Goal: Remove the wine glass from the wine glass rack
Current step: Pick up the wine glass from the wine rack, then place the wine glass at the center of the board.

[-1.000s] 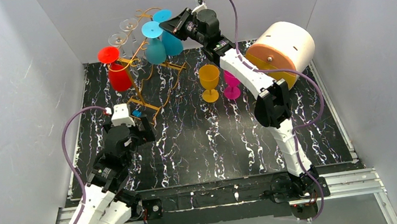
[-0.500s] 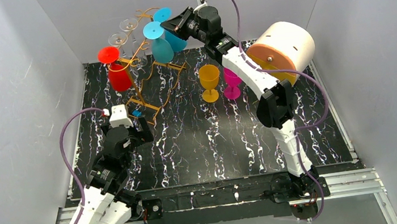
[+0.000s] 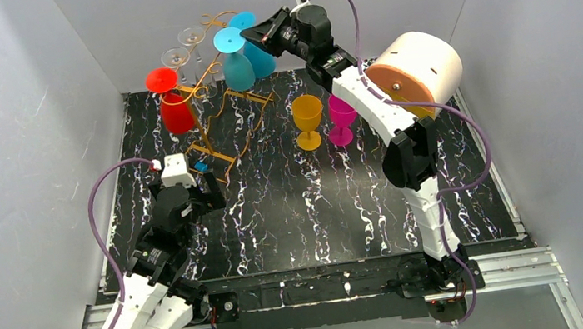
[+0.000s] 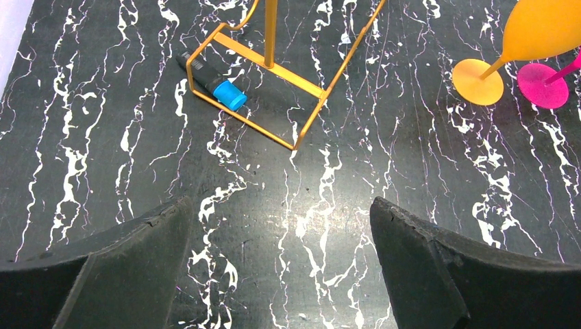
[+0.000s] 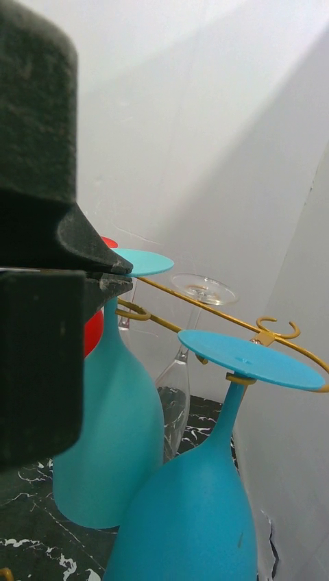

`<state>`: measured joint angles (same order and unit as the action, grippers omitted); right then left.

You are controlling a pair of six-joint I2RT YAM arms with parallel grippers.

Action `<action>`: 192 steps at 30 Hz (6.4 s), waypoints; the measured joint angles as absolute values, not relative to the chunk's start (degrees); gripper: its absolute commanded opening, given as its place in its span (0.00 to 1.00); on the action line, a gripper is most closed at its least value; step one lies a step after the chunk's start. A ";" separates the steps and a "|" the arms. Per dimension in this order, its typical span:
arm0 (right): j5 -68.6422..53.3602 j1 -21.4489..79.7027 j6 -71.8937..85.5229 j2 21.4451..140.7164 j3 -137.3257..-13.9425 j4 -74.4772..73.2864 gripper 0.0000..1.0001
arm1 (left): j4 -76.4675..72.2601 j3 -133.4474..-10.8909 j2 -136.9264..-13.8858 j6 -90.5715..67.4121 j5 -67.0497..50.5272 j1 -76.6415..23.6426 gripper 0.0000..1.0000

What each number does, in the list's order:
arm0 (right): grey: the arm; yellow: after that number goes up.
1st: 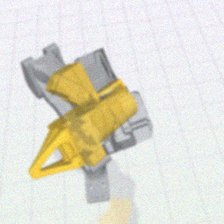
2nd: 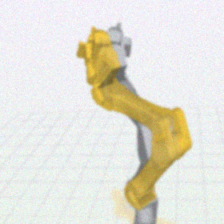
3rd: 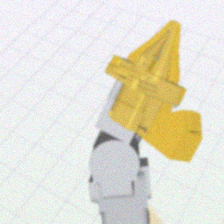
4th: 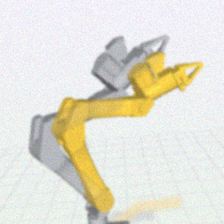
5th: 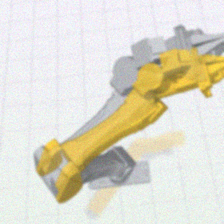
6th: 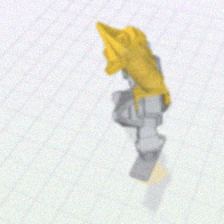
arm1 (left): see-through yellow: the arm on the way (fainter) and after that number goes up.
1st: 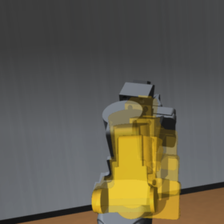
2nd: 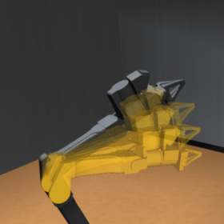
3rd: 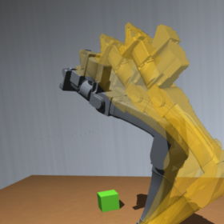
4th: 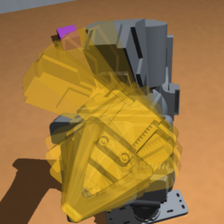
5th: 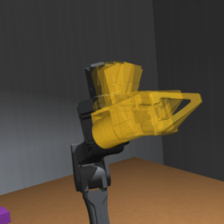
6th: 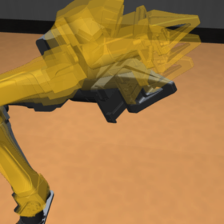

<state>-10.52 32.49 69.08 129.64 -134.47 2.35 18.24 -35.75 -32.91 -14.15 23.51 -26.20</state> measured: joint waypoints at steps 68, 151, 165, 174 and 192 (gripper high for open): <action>-42.52 32.62 47.77 79.42 -67.83 16.53 0.01 | 18.96 -39.31 -34.22 -14.72 14.37 -25.98 0.98; -49.50 35.16 31.73 71.88 -53.67 18.00 0.01 | -30.55 -26.65 -48.07 -50.87 -40.66 -28.93 0.26; -54.63 35.27 32.58 74.41 -54.11 19.53 0.17 | -31.03 -26.65 -49.08 -51.05 -42.13 -29.80 0.00; -58.28 37.01 31.48 76.47 -54.65 16.51 0.02 | -31.24 -26.68 -49.04 -50.74 -42.44 -29.85 0.00; -50.65 37.56 31.48 73.82 -51.53 23.49 0.01 | -22.90 -29.02 -47.64 -48.95 -40.45 -31.03 0.58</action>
